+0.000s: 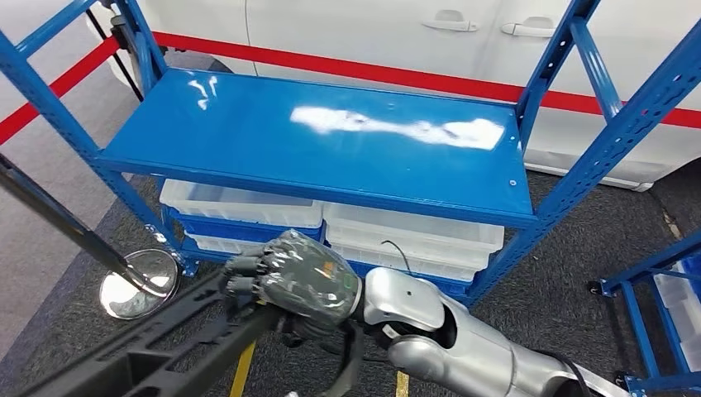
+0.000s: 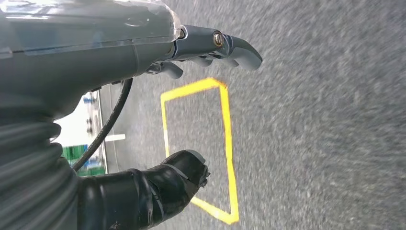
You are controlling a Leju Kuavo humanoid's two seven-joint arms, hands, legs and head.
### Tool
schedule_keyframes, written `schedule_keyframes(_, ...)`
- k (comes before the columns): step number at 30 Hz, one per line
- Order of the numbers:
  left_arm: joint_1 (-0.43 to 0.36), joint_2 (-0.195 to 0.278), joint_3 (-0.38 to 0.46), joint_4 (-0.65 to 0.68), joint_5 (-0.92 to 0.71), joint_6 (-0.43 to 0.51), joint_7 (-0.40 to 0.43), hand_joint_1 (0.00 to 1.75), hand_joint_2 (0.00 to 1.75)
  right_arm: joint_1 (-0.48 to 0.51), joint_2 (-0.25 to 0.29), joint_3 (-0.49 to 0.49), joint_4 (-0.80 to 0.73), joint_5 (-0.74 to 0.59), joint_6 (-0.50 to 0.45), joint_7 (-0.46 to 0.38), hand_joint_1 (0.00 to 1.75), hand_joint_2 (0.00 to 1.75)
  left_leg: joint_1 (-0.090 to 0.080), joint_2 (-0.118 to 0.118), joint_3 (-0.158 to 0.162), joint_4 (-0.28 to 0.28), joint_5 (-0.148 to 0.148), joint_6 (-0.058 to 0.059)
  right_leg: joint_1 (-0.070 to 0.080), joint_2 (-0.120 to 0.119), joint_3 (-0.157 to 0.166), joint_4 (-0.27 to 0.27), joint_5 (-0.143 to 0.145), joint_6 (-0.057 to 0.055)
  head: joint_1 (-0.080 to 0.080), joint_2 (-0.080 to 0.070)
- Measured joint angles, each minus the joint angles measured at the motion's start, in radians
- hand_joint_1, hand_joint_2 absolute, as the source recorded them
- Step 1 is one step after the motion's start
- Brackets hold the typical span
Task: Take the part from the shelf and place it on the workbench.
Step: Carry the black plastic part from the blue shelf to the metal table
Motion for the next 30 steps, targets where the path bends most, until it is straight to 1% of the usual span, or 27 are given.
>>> schedule_keyframes(2,0.001,-0.004,0.000,0.000,-0.001,0.000,0.001,0.00,1.75,0.024,-0.044,-0.021,-0.027,-0.004,0.000,-0.022,1.75,1.75,-0.002,-0.023,-0.023,0.006,0.019,-0.005,0.006,0.040,0.080,-0.123,0.005,-0.020,0.000,0.000)
schedule_keyframes(3,0.002,-0.005,0.000,0.000,-0.002,0.000,0.001,0.00,1.75,0.034,-0.061,-0.032,-0.039,-0.002,0.000,-0.026,1.75,1.75,-0.001,-0.032,-0.029,0.006,0.029,-0.010,0.008,0.053,0.099,-0.162,-0.001,-0.025,0.000,0.000)
schedule_keyframes(4,0.003,-0.006,0.000,0.000,-0.004,0.000,0.001,0.00,1.75,0.046,-0.071,-0.039,-0.049,0.001,0.000,-0.026,1.75,1.75,0.001,-0.041,-0.033,0.003,0.040,-0.015,0.009,0.053,0.105,-0.181,-0.003,-0.025,0.000,0.000)
schedule_keyframes(5,0.004,-0.004,0.000,0.000,-0.005,0.000,0.001,0.00,1.75,0.060,-0.081,-0.044,-0.059,0.005,0.000,-0.026,1.75,1.75,0.002,-0.050,-0.035,-0.001,0.051,-0.021,0.006,0.041,0.101,-0.189,0.006,-0.023,0.001,0.000)
schedule_keyframes(6,0.006,-0.003,0.000,0.000,-0.007,0.000,0.000,0.00,1.75,0.071,-0.090,-0.047,-0.066,0.009,0.000,-0.025,1.75,1.75,0.001,-0.046,-0.040,0.000,0.050,-0.026,0.003,0.027,0.098,-0.197,0.017,-0.021,0.002,0.000)
schedule_keyframes(7,0.005,-0.003,0.000,0.000,-0.008,0.000,-0.001,0.00,1.75,0.079,-0.095,-0.050,-0.071,0.013,0.000,-0.024,1.75,1.75,0.000,-0.029,-0.047,0.012,0.031,-0.032,-0.001,0.014,0.092,-0.203,0.029,-0.023,0.001,0.000)
schedule_keyframes(8,0.004,-0.002,0.000,0.000,-0.008,-0.001,-0.002,0.00,1.75,0.083,-0.099,-0.053,-0.074,0.015,0.000,-0.022,1.75,1.75,0.001,-0.003,-0.057,0.043,-0.009,-0.039,-0.006,0.000,0.084,-0.210,0.042,-0.024,0.001,0.000)
schedule_keyframes(10,0.000,-0.002,0.000,0.000,-0.008,-0.001,-0.003,0.00,1.75,0.093,-0.104,-0.060,-0.080,0.019,0.000,-0.021,1.75,1.75,0.013,0.044,-0.081,0.153,-0.113,-0.056,-0.007,-0.026,0.064,-0.211,0.062,-0.024,0.000,0.000)
schedule_keyframes(11,-0.001,-0.002,0.000,0.000,-0.008,-0.001,-0.003,0.00,1.75,0.099,-0.107,-0.062,-0.082,0.019,0.000,-0.020,1.75,1.75,0.021,0.052,-0.089,0.214,-0.144,-0.065,-0.009,-0.041,0.051,-0.208,0.070,-0.020,0.000,0.000)
schedule_keyframes(12,-0.002,-0.002,0.000,0.000,-0.008,-0.001,-0.003,0.00,1.75,0.104,-0.109,-0.064,-0.083,0.019,0.000,-0.020,1.75,1.75,0.030,0.056,-0.089,0.258,-0.147,-0.074,-0.011,-0.056,0.037,-0.204,0.078,-0.016,0.000,0.000)
schedule_keyframes(13,-0.002,-0.002,0.000,0.000,-0.008,-0.002,-0.003,0.00,1.75,0.108,-0.112,-0.065,-0.084,0.019,0.000,-0.020,1.75,1.75,0.038,0.060,-0.076,0.275,-0.127,-0.082,-0.014,-0.072,0.022,-0.198,0.084,-0.011,0.000,0.000)
schedule_keyframes(14,-0.002,-0.002,0.000,0.000,-0.008,-0.002,-0.003,0.00,1.75,0.110,-0.114,-0.066,-0.086,0.020,0.000,-0.019,1.75,1.75,0.045,0.065,-0.047,0.261,-0.098,-0.090,-0.017,-0.088,0.006,-0.190,0.091,-0.005,0.000,0.000)
schedule_keyframes(15,-0.003,-0.002,0.000,0.000,-0.008,-0.002,-0.003,0.00,1.75,0.111,-0.116,-0.068,-0.089,0.020,0.000,-0.019,1.75,1.75,0.050,0.079,-0.002,0.215,-0.078,-0.097,-0.021,-0.103,-0.008,-0.181,0.096,0.001,-0.001,0.000)
schedule_keyframes(16,-0.005,-0.002,0.000,0.000,-0.008,-0.002,-0.003,0.00,1.75,0.113,-0.119,-0.071,-0.093,0.022,0.000,-0.018,1.75,1.75,0.050,0.101,0.050,0.150,-0.078,-0.103,-0.023,-0.116,-0.020,-0.171,0.099,0.008,-0.001,0.000)
schedule_keyframes(17,-0.008,-0.001,0.000,0.000,-0.008,-0.002,-0.003,0.00,1.75,0.115,-0.122,-0.075,-0.097,0.023,0.000,-0.017,1.75,1.75,0.046,0.120,0.091,0.090,-0.091,-0.100,-0.023,-0.129,-0.028,-0.163,0.102,0.015,0.000,0.000)
schedule_keyframes(18,-0.008,-0.001,0.000,0.000,-0.008,-0.003,-0.002,0.00,1.75,0.118,-0.126,-0.080,-0.101,0.024,-0.001,-0.016,1.75,1.75,0.041,0.133,0.116,0.045,-0.108,-0.093,-0.022,-0.142,-0.032,-0.158,0.106,0.023,0.001,0.000)
schedule_keyframes(19,-0.008,0.000,0.000,0.000,-0.008,-0.004,-0.002,0.00,1.75,0.122,-0.129,-0.086,-0.103,0.025,-0.001,-0.016,1.75,1.75,0.033,0.134,0.122,0.022,-0.117,-0.081,-0.022,-0.154,-0.033,-0.157,0.112,0.031,0.002,0.000)
schedule_keyframes(20,-0.005,0.001,0.000,0.000,-0.008,-0.005,-0.002,0.00,1.75,0.125,-0.133,-0.091,-0.105,0.026,-0.001,-0.015,1.75,1.75,0.030,0.123,0.113,0.017,-0.113,-0.064,-0.024,-0.167,-0.033,-0.158,0.118,0.039,0.004,0.000)
schedule_keyframes(21,-0.003,0.001,0.000,0.000,-0.009,-0.006,-0.001,0.00,1.75,0.128,-0.136,-0.095,-0.105,0.026,-0.001,-0.014,1.75,1.75,0.028,0.113,0.106,0.015,-0.105,-0.051,-0.028,-0.162,-0.034,-0.156,0.115,0.047,0.004,0.000)
schedule_keyframes(22,-0.003,0.001,0.000,0.000,-0.009,-0.007,-0.001,0.00,1.75,0.133,-0.140,-0.099,-0.106,0.027,-0.001,-0.014,1.75,1.75,0.027,0.104,0.098,0.013,-0.095,-0.038,-0.032,-0.140,-0.040,-0.143,0.096,0.052,0.004,0.000)
schedule_keyframes(23,-0.004,0.001,0.000,0.000,-0.009,-0.008,-0.001,0.00,1.75,0.139,-0.143,-0.102,-0.107,0.028,-0.001,-0.013,1.75,1.75,0.027,0.095,0.088,0.011,-0.083,-0.026,-0.033,-0.107,-0.050,-0.114,0.059,0.055,0.004,0.000)
schedule_keyframes(25,-0.007,0.002,0.000,0.000,-0.009,-0.009,0.000,0.00,1.75,0.151,-0.151,-0.111,-0.108,0.030,-0.002,-0.013,1.75,1.75,0.021,0.077,0.062,0.011,-0.060,-0.009,-0.030,-0.040,-0.081,-0.004,-0.043,0.051,0.004,0.000)
schedule_keyframes(26,-0.007,0.002,0.000,0.000,-0.009,-0.009,0.001,0.00,1.75,0.155,-0.153,-0.115,-0.109,0.031,-0.002,-0.013,1.75,1.75,0.016,0.064,0.048,0.011,-0.048,-0.005,-0.026,-0.027,-0.094,0.056,-0.079,0.047,0.004,0.000)
schedule_keyframes(27,-0.006,0.002,0.000,0.000,-0.009,-0.009,0.001,0.00,1.75,0.159,-0.155,-0.118,-0.109,0.032,-0.002,-0.013,1.75,1.75,0.011,0.050,0.033,0.012,-0.037,-0.002,-0.021,-0.021,-0.097,0.098,-0.096,0.041,0.004,0.000)
schedule_keyframes(28,-0.006,0.002,0.000,0.000,-0.009,-0.010,0.001,0.00,1.75,0.161,-0.158,-0.120,-0.109,0.033,-0.002,-0.013,1.75,1.75,0.006,0.035,0.018,0.013,-0.026,0.000,-0.016,-0.018,-0.084,0.108,-0.092,0.032,0.004,0.000)
schedule_keyframes(29,-0.006,0.002,0.000,0.000,-0.009,-0.010,0.001,0.00,1.75,0.163,-0.159,-0.122,-0.109,0.035,-0.001,-0.013,1.75,1.75,0.003,0.020,0.006,0.013,-0.015,0.000,-0.010,-0.014,-0.054,0.080,-0.070,0.023,0.004,0.000)
schedule_keyframes(30,-0.006,0.002,0.000,0.000,-0.009,-0.011,0.001,0.00,1.75,0.163,-0.160,-0.124,-0.109,0.036,-0.001,-0.013,1.75,1.75,0.000,0.005,-0.005,0.014,-0.004,-0.001,-0.003,-0.003,-0.009,0.022,-0.041,0.011,0.004,0.000)
